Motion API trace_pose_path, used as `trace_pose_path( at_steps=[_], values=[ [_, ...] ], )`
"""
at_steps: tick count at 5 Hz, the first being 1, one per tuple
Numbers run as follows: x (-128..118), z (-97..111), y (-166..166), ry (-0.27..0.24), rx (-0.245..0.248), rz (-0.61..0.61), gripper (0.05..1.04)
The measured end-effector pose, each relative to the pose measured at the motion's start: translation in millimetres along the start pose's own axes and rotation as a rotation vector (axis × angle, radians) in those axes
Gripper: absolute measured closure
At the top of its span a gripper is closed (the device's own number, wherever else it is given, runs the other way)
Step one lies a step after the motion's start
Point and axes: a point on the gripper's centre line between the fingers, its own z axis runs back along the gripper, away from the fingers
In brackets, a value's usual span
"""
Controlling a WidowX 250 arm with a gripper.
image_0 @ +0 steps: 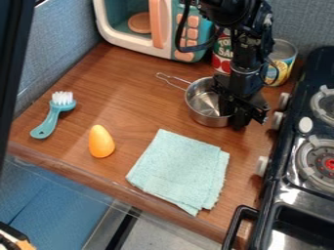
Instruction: Take the silver pot and place it over the towel on the bottom right corner of the desk
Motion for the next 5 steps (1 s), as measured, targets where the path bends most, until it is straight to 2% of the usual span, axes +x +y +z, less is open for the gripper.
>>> trace_pose_path(
  at_steps=[1,2,3,4,5],
  values=[
    [-6,1,0,0.017,-0.001,-0.029,0.916],
    [-17,12,0,0.049,-0.003,-0.085,0.995],
    [-32,40,-6,0.024,-0.001,-0.16,1.005],
    [-59,60,-16,0.005,-0.017,-0.229,1.006],
    [-90,62,-27,0.02,-0.008,-0.28,1.006]
  ],
)
